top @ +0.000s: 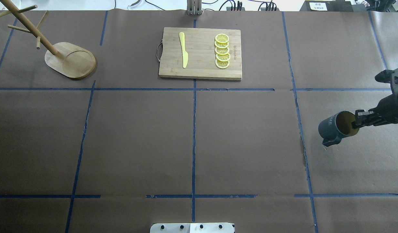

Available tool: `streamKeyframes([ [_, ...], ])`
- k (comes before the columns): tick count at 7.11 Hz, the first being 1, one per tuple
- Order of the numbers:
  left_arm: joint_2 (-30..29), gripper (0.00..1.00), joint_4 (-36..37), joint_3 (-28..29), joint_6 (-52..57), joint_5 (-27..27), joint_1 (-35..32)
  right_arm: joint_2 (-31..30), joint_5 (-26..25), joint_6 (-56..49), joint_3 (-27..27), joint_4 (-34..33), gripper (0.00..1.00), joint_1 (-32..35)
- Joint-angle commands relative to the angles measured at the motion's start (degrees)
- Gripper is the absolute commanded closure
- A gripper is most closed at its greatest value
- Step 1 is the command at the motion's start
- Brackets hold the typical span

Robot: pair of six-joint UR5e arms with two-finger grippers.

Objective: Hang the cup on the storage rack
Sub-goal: 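Lower the right gripper onto the teal mug and grasp it, then carry the teal mug with the right gripper to the table center and set it down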

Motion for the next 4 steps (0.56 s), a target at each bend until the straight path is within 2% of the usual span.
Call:
streamKeyframes([
  [1,-0.16,0.00,-0.01,-0.08,0.00,0.02,0.03,13.24,-0.14,17.07,0.48,-4.82,1.00,-7.79],
  [2,-0.24,0.00,-0.01,-0.08,0.00,-0.07,0.03,20.36,-2.06,22.80,0.22,-11.47,1.00,-12.09],
  [3,-0.33,0.00,-0.01,-0.25,-0.09,-0.07,0.03,28.61,-6.51,27.29,-0.82,-18.59,1.00,-16.31],
  [4,-0.42,0.00,-0.01,-0.26,-0.09,-0.07,0.20,34.43,-9.69,29.86,-2.92,-22.92,1.00,-19.49],
])
